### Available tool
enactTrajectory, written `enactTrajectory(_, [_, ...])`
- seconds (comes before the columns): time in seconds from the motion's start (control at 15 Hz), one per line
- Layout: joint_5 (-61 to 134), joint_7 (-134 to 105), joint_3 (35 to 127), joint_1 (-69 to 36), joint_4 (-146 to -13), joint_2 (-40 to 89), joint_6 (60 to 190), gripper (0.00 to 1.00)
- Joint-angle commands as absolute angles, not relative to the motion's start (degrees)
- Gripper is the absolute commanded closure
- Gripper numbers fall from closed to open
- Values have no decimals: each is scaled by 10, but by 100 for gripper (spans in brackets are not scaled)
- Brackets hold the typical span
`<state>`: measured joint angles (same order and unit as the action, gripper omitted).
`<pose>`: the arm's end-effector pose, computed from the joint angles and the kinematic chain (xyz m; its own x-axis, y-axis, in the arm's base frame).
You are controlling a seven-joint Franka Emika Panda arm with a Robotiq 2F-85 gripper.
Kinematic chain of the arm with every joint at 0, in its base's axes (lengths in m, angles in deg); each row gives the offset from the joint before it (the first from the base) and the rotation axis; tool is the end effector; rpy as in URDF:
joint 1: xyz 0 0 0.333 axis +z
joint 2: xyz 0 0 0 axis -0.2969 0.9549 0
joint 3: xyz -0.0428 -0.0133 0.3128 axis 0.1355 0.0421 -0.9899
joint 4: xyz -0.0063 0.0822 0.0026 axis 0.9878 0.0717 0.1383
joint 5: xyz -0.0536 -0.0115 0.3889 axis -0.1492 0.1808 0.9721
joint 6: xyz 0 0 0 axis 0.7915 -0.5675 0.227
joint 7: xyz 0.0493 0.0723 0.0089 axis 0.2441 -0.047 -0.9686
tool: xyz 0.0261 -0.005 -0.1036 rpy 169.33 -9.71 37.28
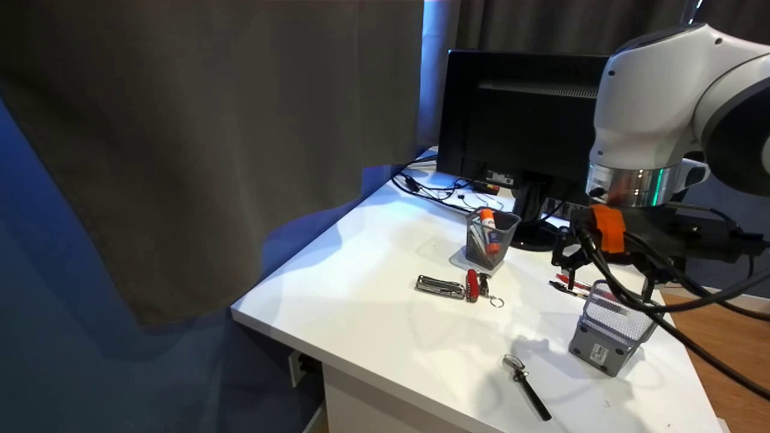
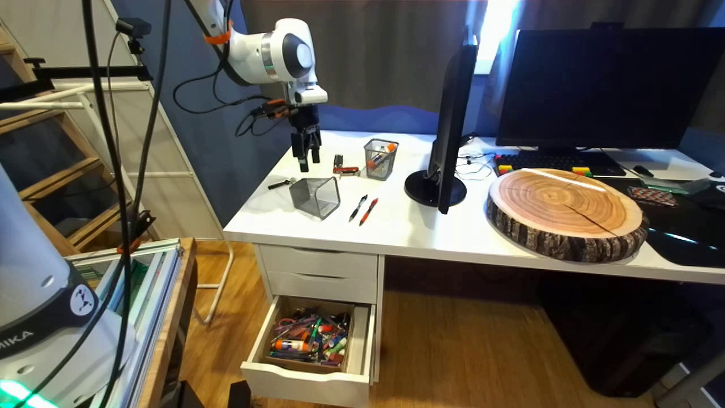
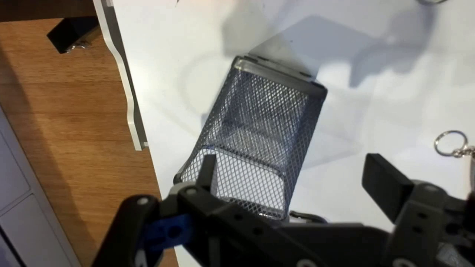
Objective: Pick up the red and black pen together and put them on the table, turn the gray pen holder the right way up
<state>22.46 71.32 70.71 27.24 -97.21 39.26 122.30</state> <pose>0.3911 0.4670 0.1956 0.8846 -0.4481 0.1291 -0.4649 -0.8691 0.1686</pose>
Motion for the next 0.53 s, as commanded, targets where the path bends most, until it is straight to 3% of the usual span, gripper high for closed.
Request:
enactTrajectory(0.0, [230, 668, 697, 239, -1034, 334, 1263, 0])
enactTrajectory(0.47, [223, 641, 697, 233, -1016, 346, 1266, 0])
